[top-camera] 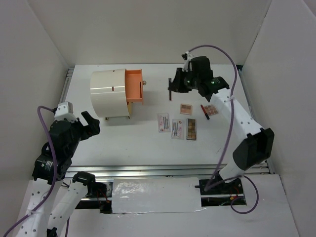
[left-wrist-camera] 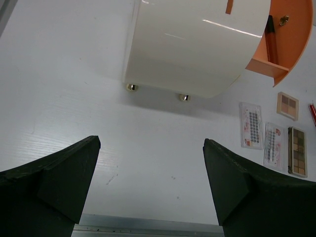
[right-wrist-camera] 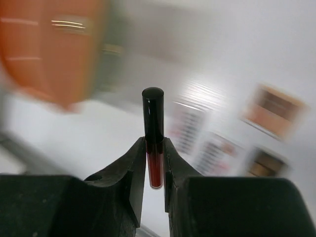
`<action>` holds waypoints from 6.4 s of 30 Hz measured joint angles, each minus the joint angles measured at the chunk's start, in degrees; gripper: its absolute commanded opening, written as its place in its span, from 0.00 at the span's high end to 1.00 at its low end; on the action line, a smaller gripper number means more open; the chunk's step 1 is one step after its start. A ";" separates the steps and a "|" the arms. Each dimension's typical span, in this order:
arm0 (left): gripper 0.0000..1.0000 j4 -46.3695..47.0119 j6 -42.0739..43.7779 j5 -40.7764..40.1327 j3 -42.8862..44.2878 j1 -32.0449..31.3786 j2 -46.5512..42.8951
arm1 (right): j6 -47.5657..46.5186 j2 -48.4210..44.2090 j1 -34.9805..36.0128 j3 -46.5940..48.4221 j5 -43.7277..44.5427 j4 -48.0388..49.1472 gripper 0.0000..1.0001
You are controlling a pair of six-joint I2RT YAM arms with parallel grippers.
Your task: Organize the makeup
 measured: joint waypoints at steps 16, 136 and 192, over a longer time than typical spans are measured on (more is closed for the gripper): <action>0.01 -0.83 -0.20 -1.64 0.00 -0.17 -2.23 | 32.46 23.04 12.50 32.35 -17.51 25.07 0.82; 0.01 -1.70 -0.55 -4.04 0.00 -3.76 -3.65 | 27.74 22.16 17.33 29.77 -6.99 16.28 0.64; 0.01 -2.60 -11.45 -20.04 19.28 0.31 29.38 | 21.07 28.37 14.97 16.15 -8.44 32.96 0.73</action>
